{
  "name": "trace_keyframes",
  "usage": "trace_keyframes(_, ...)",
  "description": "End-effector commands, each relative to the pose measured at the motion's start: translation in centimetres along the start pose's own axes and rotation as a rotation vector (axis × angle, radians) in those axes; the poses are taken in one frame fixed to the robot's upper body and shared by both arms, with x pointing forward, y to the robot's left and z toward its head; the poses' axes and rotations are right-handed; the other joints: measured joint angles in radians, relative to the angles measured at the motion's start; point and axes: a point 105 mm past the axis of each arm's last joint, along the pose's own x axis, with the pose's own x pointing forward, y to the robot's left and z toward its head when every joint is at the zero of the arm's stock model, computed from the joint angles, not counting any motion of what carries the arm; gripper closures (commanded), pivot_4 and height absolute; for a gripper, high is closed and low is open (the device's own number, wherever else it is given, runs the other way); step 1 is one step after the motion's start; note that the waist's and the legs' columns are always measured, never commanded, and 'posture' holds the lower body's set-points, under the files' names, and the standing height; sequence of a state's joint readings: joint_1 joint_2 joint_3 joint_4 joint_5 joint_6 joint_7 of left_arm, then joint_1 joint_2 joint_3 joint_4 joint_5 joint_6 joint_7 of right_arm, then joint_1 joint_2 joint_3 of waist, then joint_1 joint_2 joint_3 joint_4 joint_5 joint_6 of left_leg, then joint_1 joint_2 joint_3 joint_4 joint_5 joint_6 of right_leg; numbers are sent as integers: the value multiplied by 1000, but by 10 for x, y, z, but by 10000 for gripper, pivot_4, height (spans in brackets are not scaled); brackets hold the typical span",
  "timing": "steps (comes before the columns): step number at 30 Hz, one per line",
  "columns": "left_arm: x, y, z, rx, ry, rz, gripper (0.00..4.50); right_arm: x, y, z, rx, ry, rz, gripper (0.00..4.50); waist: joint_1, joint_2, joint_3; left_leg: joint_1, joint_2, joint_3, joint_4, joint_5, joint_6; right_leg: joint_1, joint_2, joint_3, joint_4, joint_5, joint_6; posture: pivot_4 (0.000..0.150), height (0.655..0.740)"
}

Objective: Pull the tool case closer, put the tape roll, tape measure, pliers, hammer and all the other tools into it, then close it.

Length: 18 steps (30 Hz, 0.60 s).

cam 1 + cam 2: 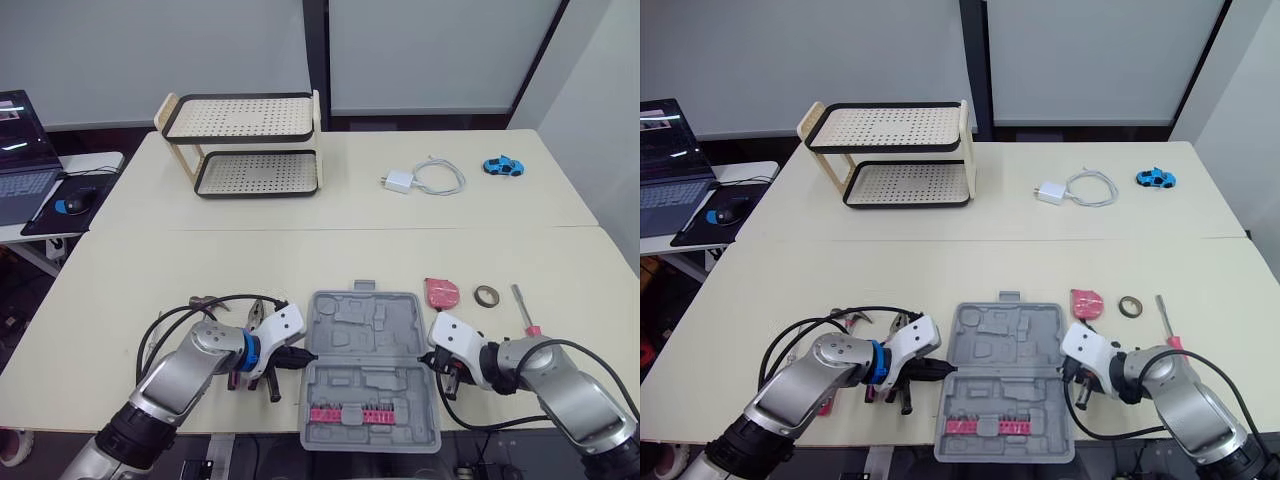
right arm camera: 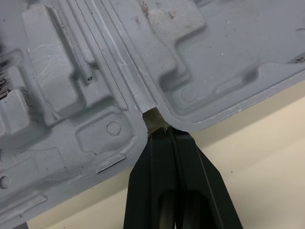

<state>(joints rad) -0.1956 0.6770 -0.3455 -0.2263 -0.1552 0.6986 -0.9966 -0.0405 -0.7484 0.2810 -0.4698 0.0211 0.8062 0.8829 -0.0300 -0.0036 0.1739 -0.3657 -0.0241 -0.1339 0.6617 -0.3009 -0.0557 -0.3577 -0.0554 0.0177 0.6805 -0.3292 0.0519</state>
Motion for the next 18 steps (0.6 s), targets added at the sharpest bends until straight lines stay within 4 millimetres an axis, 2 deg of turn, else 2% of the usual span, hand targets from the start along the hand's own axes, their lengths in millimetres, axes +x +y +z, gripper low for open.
trace_keyframes(1,-1,-12,7,25,-23,-56,44822,-2,9,9,-41,-31,28,44673,0,0,0,0,0,0,0,0,0,0,0,0,0,0,0,1500,7400)
trace_keyframes(18,-2,-19,6,13,-9,-84,44822,-2,10,6,-37,-19,35,44673,0,0,0,0,0,0,0,0,0,0,0,0,0,0,0,1500,7400)
